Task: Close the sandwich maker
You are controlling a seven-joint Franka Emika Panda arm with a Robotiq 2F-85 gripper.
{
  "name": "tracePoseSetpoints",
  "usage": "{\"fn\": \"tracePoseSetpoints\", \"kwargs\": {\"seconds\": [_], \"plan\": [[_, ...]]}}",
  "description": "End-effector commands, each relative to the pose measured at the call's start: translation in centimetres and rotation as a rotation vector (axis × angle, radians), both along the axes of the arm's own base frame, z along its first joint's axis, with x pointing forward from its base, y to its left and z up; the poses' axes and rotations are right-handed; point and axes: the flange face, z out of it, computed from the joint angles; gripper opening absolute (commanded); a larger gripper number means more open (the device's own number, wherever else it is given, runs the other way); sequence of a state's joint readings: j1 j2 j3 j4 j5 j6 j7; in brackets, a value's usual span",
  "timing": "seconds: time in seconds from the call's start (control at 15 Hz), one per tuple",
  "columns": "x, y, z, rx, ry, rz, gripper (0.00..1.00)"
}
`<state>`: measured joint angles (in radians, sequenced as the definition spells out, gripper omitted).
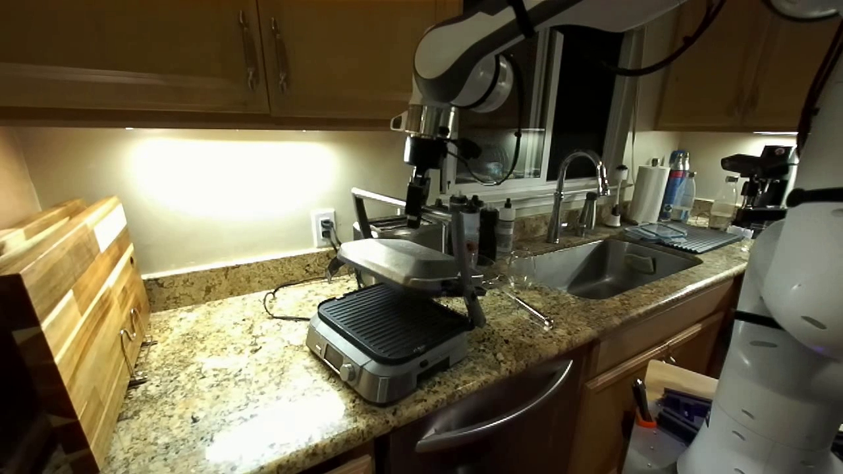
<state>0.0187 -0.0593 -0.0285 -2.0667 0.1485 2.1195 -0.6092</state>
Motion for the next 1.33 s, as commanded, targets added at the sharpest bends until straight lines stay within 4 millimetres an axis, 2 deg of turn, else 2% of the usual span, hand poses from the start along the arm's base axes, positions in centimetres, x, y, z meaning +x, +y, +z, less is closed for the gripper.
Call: {"fn": "tracePoseSetpoints", "kwargs": {"seconds": [0.0, 0.27, 0.33, 0.47, 0.6, 0.93, 1.27], "plan": [[1.6, 2.9, -1.0, 0.03, 0.02, 0.062, 0.13], [2.7, 5.2, -2.9, 0.055, 0.059, 0.087, 0.12], [2.9, 5.5, -3.5, 0.064, 0.072, 0.092, 0.06], [3.4, 6.4, -4.6, 0.078, 0.089, 0.105, 0.02], [4.2, 7.9, -5.3, 0.078, 0.09, 0.14, 0.06], [5.9, 11.6, -7.0, 0.082, 0.097, 0.229, 0.07], [6.6, 13.5, -8.3, 0.088, 0.116, 0.264, 0.07]]}}
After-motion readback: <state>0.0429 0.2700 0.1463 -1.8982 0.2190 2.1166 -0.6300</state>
